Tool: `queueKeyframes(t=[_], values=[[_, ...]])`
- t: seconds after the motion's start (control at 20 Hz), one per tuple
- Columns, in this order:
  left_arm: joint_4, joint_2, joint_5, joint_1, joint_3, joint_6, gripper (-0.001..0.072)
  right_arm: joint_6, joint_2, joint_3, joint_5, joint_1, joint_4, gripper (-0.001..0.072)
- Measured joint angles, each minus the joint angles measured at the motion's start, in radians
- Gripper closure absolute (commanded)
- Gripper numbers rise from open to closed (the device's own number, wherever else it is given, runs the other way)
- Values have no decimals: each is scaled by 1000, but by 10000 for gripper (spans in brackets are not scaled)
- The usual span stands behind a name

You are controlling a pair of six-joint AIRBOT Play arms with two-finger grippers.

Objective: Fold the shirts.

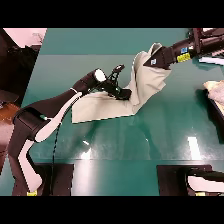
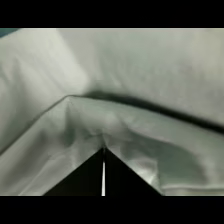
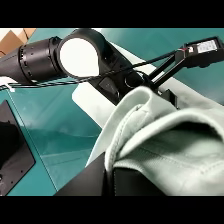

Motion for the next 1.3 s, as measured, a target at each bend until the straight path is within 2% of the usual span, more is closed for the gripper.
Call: queueKeyframes(t=[0.45, 0.85, 1.1, 1.3], values=[[152, 85, -153, 66, 2, -3, 687, -13, -27, 2, -12, 34, 1, 695], [455, 259, -383, 138, 2, -2, 686, -39, -81, 2, -13, 108, 1, 695], [563, 416, -443, 259, 2, 0, 686, -46, -142, 2, -27, 189, 1, 695], [604, 562, -454, 399, 2, 0, 685, -79, -230, 14, -117, 314, 2, 694]])
